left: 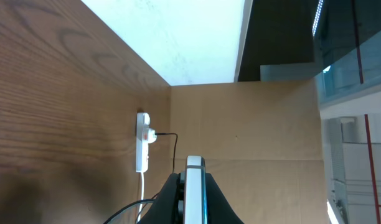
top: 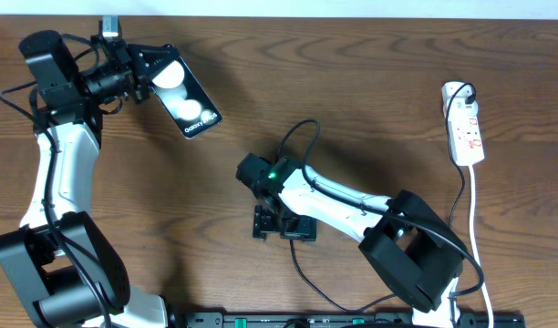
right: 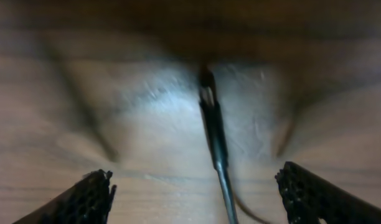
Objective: Plug charger to phone and switch on socket
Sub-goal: 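Lower the right gripper to the table and grasp the black charger cable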
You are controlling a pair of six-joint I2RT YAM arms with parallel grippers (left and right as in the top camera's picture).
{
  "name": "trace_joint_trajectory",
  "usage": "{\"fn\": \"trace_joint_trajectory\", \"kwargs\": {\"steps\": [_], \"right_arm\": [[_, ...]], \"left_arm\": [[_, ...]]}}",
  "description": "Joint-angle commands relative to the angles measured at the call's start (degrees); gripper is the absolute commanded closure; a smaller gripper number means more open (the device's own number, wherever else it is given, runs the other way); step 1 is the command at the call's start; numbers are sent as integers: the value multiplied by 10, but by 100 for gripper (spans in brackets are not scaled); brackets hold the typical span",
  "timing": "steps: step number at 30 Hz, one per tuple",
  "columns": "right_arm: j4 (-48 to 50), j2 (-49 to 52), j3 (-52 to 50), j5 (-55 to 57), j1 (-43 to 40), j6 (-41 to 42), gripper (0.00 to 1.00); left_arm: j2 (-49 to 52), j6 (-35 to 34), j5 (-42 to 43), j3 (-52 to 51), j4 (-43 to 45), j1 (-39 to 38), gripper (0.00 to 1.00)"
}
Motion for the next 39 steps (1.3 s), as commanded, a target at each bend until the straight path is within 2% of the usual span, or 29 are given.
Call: {"fn": "trace_joint_trajectory", "kwargs": {"steps": [1,5,15,26,27,30,35,39], "right_arm": [[-3,0,-3,2,5,17,20],[-1,0,-5,14,9,17,23],[17,0,-5,57,2,8,22],[31,23,-5,36,-19,-15,25],[35,23,-5,27,-21,-25,27],[35,23,-5,27,-22,-26,49],[31,23,-5,23,-21,-26,69],[24,23,-5,16,-21,-26,89]], "left_arm": [[-5,4,17,6,5,1,93],[-5,4,16,6,5,1,93],[-5,4,16,6,5,1,93],[-5,10,15,6,5,1,92],[-5,10,14,6,5,1,93],[-5,10,12,6,5,1,93],[-5,10,12,6,5,1,92],[-5,10,12,6,5,1,93]]}}
